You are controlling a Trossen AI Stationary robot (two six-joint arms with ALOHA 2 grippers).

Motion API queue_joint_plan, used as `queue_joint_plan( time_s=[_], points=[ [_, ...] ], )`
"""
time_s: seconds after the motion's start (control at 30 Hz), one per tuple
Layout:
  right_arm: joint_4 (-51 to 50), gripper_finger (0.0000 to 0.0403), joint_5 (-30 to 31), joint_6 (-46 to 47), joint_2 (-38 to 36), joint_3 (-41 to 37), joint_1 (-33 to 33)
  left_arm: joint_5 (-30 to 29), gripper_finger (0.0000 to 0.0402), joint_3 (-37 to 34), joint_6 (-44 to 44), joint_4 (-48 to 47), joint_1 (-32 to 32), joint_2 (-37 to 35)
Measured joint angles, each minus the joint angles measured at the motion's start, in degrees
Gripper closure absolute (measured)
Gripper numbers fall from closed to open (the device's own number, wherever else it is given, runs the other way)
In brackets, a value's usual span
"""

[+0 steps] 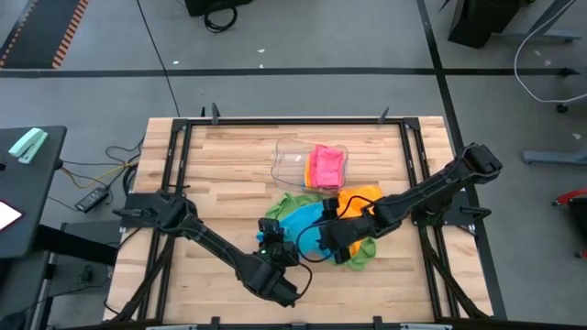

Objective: Fold microfiber towels
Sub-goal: Fold the blue microfiber cloth

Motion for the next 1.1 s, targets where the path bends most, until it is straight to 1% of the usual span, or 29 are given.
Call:
queue_joint_plan(
  time_s=[0.17, 0.37, 0.47, 0.6, 0.73, 0.83, 0.9, 1.0, 1.1],
  points=[
    [-0.3, 0.0152, 0.5, -0.9, -1.3, 0.0, 0.6, 0.0, 0.0392, 0.0, 0.0, -0.7, -0.4, -0.8],
    [-3.1, 0.0152, 1.0, -1.3, -7.0, 0.0, 1.1, -0.3, 0.0375, 0.0, 0.3, -0.5, -0.9, -4.4],
    [-1.5, 0.0152, 1.2, -1.2, -9.3, 0.0, 1.1, -0.3, 0.0381, 0.0, 0.2, 0.6, -0.7, -5.6],
    [1.7, 0.0152, 1.2, -1.6, -9.9, 0.0, 2.5, 0.2, 0.0392, 0.0, 0.0, 2.3, -0.1, -6.3],
    [5.7, 0.0152, 1.4, -2.9, -9.7, 0.0, 5.1, 0.5, 0.0386, 0.1, 0.1, 4.8, 0.9, -6.5],
    [2.7, 0.0152, 5.5, -3.4, -10.2, 0.0, 7.6, 1.3, 0.0375, 0.1, 1.1, 5.3, 1.2, -6.5],
    [1.2, 0.0152, 7.5, -2.9, -11.3, 0.0, 8.9, 1.7, 0.0376, 0.1, 1.8, 5.7, 1.2, -6.5],
    [-1.5, 0.0152, 8.2, -0.9, -13.0, 0.0, 10.0, 2.0, 0.0388, 0.6, 3.3, 6.2, 0.9, -7.0],
    [-2.8, 0.0152, 8.2, 2.1, -14.1, 0.0, 10.4, 1.7, 0.0393, 3.2, 4.9, 6.6, 0.8, -8.1]
  ],
)
